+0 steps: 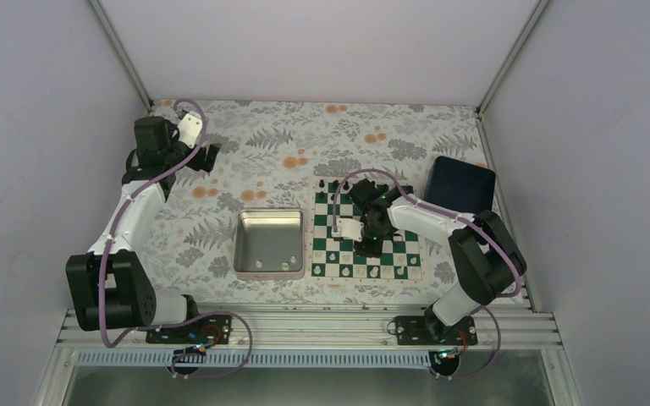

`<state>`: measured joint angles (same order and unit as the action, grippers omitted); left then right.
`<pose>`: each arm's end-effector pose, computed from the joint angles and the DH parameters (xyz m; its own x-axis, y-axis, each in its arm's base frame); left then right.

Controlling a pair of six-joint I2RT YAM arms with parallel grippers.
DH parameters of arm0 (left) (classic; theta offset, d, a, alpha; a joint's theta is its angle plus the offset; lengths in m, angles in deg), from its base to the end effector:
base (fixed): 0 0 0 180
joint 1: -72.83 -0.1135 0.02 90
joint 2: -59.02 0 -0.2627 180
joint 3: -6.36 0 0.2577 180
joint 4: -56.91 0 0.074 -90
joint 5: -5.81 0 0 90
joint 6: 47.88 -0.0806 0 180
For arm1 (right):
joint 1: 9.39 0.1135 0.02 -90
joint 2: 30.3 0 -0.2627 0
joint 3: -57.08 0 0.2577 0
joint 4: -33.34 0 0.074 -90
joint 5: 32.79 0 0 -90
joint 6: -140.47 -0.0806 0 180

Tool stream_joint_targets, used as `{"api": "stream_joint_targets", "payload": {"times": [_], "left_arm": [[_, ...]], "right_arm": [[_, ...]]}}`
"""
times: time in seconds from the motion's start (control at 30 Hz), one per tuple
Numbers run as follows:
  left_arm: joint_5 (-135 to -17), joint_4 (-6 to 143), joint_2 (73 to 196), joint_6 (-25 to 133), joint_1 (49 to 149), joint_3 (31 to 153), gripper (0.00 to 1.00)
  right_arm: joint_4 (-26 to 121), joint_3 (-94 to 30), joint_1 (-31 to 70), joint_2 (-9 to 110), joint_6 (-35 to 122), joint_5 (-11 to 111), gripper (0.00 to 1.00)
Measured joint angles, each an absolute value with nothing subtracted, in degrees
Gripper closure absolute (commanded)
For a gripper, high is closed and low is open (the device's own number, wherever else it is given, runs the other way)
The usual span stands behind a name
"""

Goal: Set up the chess pieces on the board
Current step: Place the chess piece on the chessboard.

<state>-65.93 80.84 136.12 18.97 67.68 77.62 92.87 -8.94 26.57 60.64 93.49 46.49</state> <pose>0.3492 0.0061 0.2686 -0.3817 0.3405 -0.8593 0.3651 0.9096 0.1982 0.2120 0.1723 0.1151 -0.1854 -0.9627 -0.1970 -0.9821 0.1750 0.0694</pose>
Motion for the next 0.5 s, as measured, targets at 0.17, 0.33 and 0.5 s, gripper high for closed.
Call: {"api": "stream_joint_targets", "payload": {"times": [0.17,0.33,0.5], "left_arm": [[-65.93,80.84,136.12,18.97,67.68,77.62,0.00],[-65.93,80.84,136.14,18.97,67.68,77.62,0.00],[-65.93,80.84,136.17,18.97,67.68,77.62,0.00]], "right_arm": [[92.72,-8.94,26.57,61.05,93.54,46.38,0.93],[92.70,-8.94,26.57,61.58,93.56,46.35,0.94],[92.98,-8.92,26.57,61.99,93.71,45.87,0.95]]}}
